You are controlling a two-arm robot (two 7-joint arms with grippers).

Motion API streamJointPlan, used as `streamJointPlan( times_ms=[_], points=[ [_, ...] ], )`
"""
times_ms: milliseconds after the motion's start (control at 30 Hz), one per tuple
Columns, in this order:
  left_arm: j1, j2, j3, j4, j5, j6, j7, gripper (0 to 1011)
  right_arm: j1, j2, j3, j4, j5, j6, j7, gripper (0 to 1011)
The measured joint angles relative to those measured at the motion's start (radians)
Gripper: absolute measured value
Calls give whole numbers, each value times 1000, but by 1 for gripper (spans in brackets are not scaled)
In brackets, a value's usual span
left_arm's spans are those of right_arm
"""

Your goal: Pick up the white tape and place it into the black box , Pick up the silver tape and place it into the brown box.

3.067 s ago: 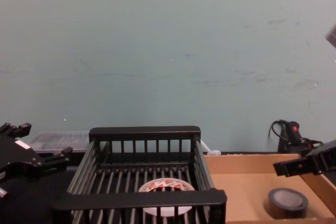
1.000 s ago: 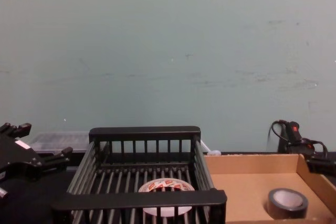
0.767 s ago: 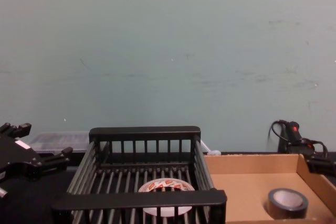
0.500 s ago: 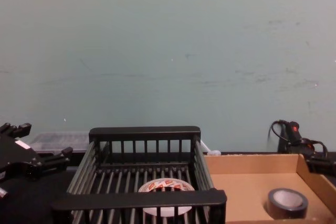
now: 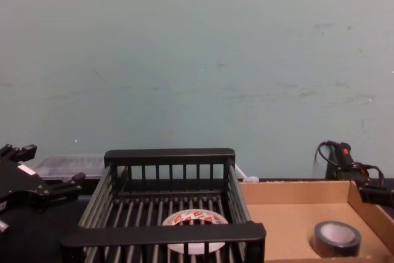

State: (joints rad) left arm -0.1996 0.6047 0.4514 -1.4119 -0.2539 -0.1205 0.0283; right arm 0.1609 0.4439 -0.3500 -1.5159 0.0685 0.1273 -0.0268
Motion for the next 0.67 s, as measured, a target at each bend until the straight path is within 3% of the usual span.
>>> streamJointPlan(
  times_ms=[667],
  points=[
    [0, 0, 0, 0, 0, 0, 0, 1001, 0, 0, 0, 0, 0, 0, 0, 1002]
  ],
)
